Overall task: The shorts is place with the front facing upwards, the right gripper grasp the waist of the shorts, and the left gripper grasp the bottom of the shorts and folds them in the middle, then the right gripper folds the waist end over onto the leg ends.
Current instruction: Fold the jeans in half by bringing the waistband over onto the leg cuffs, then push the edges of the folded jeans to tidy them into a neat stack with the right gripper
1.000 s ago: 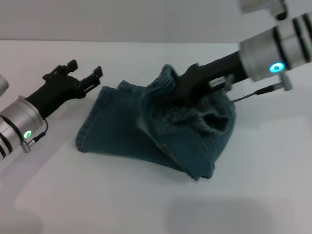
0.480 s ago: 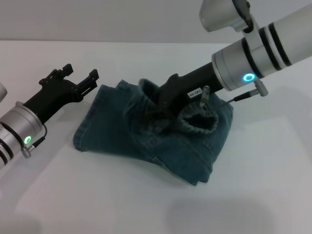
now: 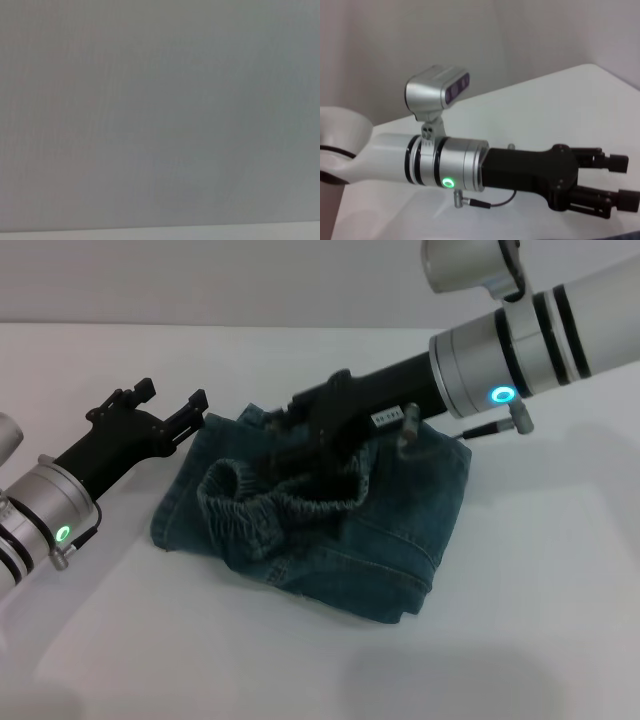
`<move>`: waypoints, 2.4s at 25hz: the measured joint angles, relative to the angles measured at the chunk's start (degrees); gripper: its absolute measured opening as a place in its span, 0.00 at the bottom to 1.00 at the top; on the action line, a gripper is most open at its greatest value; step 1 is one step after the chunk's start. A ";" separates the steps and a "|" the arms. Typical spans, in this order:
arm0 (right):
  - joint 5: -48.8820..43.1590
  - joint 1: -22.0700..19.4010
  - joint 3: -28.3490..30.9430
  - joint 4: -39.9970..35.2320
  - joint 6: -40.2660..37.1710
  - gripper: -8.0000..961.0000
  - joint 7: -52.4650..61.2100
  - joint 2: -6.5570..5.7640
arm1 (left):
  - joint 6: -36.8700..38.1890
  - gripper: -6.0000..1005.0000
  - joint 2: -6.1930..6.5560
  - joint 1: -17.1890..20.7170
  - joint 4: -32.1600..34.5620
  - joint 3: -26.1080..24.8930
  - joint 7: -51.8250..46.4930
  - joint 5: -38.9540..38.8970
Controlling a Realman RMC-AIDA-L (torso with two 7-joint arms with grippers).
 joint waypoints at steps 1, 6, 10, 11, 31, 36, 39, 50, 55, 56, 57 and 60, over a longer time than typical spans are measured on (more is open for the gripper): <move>-0.04 0.11 -0.06 -0.03 -1.09 0.51 0.03 -0.11 | -0.26 0.81 0.01 0.05 0.00 0.00 0.01 0.00; -8.36 2.21 -0.20 -1.06 -11.05 0.58 4.25 -0.98 | -0.31 0.81 0.03 0.11 0.00 -0.02 0.02 0.00; -17.18 2.75 -0.21 -3.18 -18.49 0.59 5.31 -0.63 | -0.92 0.81 0.03 0.12 0.01 -0.98 0.03 0.01; -17.18 2.75 -0.21 -3.18 -18.49 0.59 5.31 -0.63 | -0.92 0.81 0.03 0.12 0.01 -0.98 0.03 0.01; -13.49 5.75 -7.46 3.12 2.51 0.58 5.95 0.27 | -1.33 0.81 0.02 0.80 -1.60 -4.31 0.03 0.00; -12.08 6.26 -8.27 3.29 9.96 0.58 5.86 0.68 | -1.60 0.81 0.04 0.90 -1.95 -4.31 0.03 0.00; -6.68 4.39 -11.19 3.83 17.35 0.58 4.32 0.63 | -1.61 0.81 0.00 1.14 -2.13 -4.31 0.03 0.00; 21.04 -13.39 -4.36 -2.61 9.56 0.58 -12.79 -1.03 | -0.52 0.81 0.28 2.95 -2.19 -5.00 -0.38 0.00; 17.90 -12.84 -1.32 -3.26 -13.59 0.58 -2.86 -5.14 | 0.03 0.81 0.29 3.07 -2.01 -5.81 -0.36 0.00; 17.14 -12.49 -0.80 -3.31 -17.27 0.58 -0.81 -5.94 | 0.10 0.81 0.30 3.07 -1.95 -5.83 -0.27 0.00; 16.18 -12.20 -0.28 -3.35 -20.44 0.58 0.55 -6.43 | 0.14 0.81 0.29 3.03 -1.91 -5.84 -0.16 0.00; 11.45 -11.18 0.96 -3.42 -26.52 0.58 3.85 -7.12 | 0.19 0.81 0.29 2.78 -1.83 -5.86 -0.04 0.00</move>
